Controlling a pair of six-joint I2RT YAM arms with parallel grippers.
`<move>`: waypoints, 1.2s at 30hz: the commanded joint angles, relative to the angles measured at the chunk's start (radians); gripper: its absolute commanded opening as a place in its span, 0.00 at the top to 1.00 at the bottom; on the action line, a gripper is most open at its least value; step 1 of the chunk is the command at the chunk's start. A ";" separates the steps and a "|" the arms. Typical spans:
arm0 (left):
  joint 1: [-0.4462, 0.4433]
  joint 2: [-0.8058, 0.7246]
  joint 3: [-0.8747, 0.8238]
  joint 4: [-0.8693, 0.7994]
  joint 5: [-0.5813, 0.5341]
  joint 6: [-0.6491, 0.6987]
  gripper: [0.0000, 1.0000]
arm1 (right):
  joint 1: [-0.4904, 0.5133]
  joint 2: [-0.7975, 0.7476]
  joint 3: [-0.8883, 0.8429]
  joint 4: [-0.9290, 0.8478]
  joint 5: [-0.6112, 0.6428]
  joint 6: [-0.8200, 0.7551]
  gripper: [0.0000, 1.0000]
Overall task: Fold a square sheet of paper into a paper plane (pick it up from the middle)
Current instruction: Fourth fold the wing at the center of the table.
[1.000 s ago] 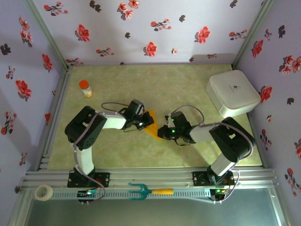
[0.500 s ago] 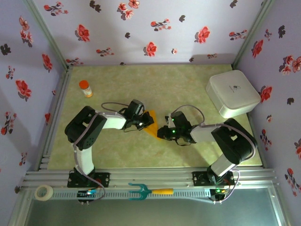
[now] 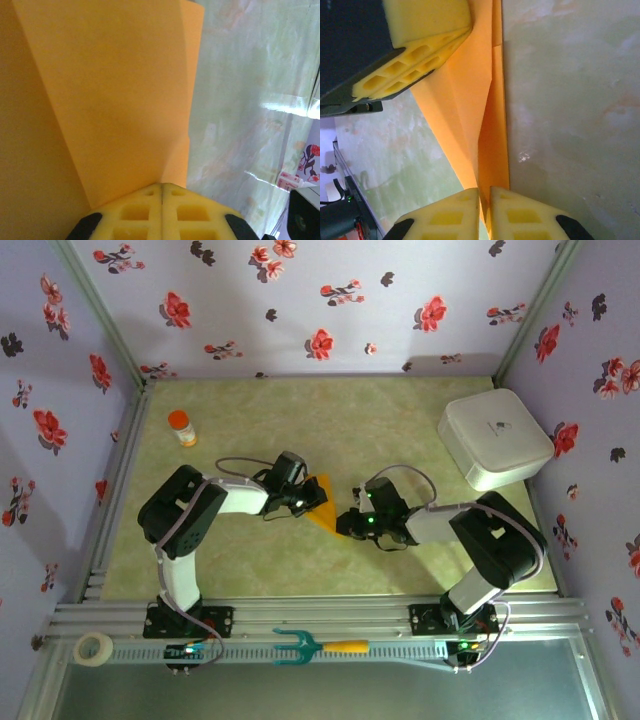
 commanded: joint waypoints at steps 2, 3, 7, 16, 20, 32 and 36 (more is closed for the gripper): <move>-0.001 0.014 -0.012 -0.035 -0.012 0.010 0.94 | -0.004 -0.015 -0.031 -0.114 0.026 0.004 0.79; -0.001 0.012 -0.012 -0.034 -0.012 0.011 0.94 | -0.004 -0.028 -0.029 -0.126 0.034 -0.001 0.79; -0.001 0.014 -0.013 -0.030 -0.012 0.009 0.94 | -0.004 -0.047 -0.023 -0.178 0.070 -0.025 0.79; -0.001 0.012 -0.015 -0.025 -0.011 0.008 0.94 | -0.005 -0.022 -0.027 -0.152 0.030 -0.015 0.90; -0.001 0.009 -0.019 -0.022 -0.010 0.006 0.94 | -0.004 -0.018 -0.039 -0.145 0.034 -0.002 0.91; -0.001 0.008 -0.025 -0.021 -0.013 0.003 0.94 | -0.004 -0.071 -0.060 -0.169 0.042 0.016 0.88; -0.001 0.009 -0.026 -0.019 -0.013 0.002 0.94 | -0.003 -0.082 -0.066 -0.181 0.051 0.016 0.92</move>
